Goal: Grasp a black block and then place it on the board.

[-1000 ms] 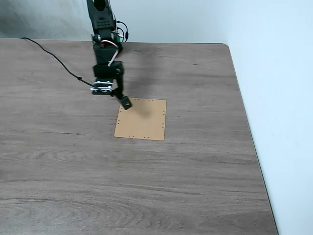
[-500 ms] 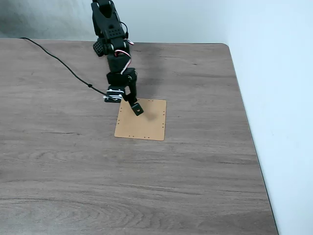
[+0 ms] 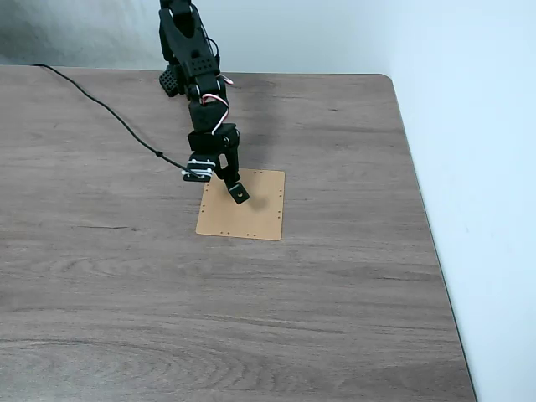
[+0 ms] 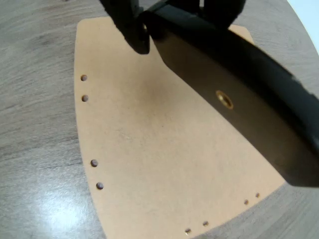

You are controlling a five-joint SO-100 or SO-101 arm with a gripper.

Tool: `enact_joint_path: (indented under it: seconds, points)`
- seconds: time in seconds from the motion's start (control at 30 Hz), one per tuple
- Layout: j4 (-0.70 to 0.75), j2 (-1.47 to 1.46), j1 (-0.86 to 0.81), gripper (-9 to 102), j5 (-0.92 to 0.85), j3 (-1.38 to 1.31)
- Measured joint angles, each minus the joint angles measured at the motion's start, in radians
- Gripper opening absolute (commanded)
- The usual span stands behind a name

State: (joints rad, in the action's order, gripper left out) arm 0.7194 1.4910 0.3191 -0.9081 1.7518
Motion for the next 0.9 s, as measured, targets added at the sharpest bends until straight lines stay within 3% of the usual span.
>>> enact_joint_path:
  seconds: [0.1,0.23,0.43,0.9]
  points:
    - [-0.002,-0.006,0.000,1,0.000,0.002]
    - [-0.023,-0.018,0.000,15,0.000,0.009]
    - [-0.060,-0.021,0.002,25,0.012,0.034]
    - [-0.074,-0.018,-0.003,26,0.017,0.034]
